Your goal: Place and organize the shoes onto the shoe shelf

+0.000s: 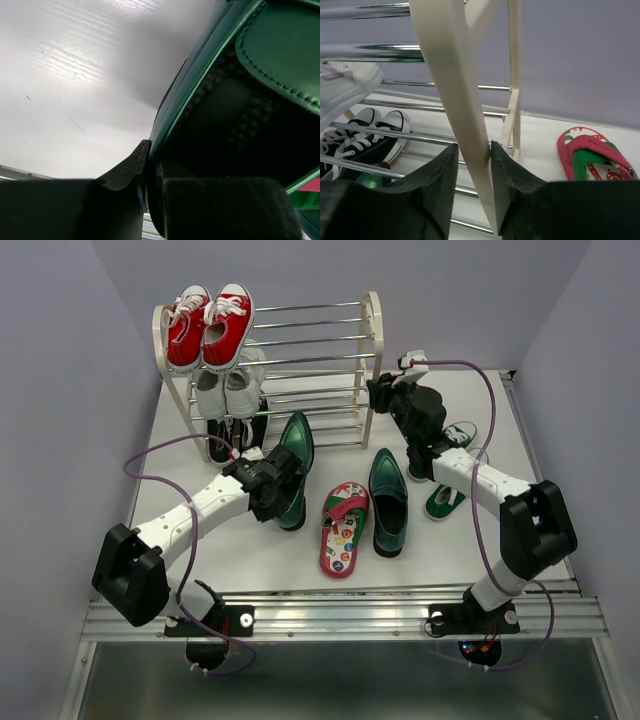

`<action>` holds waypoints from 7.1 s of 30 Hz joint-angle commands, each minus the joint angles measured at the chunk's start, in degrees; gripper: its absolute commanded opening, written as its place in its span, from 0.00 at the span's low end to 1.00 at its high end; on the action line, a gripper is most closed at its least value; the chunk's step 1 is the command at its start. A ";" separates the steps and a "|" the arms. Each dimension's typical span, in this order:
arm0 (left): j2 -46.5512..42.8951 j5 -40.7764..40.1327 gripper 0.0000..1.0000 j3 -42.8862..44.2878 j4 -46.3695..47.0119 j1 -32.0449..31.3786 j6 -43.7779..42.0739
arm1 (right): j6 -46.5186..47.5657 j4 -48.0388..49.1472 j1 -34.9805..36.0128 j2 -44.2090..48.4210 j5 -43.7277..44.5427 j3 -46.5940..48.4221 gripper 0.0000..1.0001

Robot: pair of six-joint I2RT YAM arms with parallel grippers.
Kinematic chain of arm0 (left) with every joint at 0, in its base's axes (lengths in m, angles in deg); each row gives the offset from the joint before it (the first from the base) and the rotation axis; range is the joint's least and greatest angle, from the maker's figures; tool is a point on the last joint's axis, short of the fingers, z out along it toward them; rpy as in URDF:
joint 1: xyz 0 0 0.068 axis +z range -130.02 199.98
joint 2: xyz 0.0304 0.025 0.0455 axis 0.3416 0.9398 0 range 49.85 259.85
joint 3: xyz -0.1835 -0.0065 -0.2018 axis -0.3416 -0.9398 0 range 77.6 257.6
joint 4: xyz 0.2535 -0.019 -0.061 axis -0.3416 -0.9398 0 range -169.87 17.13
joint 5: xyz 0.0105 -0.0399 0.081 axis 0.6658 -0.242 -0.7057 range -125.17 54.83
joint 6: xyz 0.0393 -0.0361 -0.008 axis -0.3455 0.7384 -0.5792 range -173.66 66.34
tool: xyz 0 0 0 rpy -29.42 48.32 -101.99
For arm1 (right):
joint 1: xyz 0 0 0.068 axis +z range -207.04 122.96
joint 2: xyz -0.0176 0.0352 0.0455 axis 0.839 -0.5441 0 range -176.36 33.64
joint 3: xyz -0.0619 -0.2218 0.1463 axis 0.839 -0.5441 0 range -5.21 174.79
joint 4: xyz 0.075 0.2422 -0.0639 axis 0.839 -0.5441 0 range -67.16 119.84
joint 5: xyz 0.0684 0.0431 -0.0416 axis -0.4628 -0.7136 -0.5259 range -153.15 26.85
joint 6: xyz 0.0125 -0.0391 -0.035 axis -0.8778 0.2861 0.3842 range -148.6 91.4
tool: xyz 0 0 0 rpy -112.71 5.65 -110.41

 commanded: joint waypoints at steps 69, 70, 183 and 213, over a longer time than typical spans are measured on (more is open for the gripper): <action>28.68 -9.88 0.03 39.25 -3.05 10.83 -7.61 | -2.72 -8.97 1.12 8.88 -9.09 -0.92 0.13; 28.94 -9.96 0.03 39.43 -3.05 10.83 -7.43 | -2.72 -8.97 1.12 8.97 -9.18 -1.01 0.13; 15.67 -9.00 0.00 10.96 28.41 10.22 -4.44 | 1.14 -16.00 1.12 7.30 -6.89 1.27 0.04; 16.72 -14.97 0.00 16.41 34.57 9.43 -4.09 | 2.11 -18.90 1.12 6.60 -9.35 3.12 0.01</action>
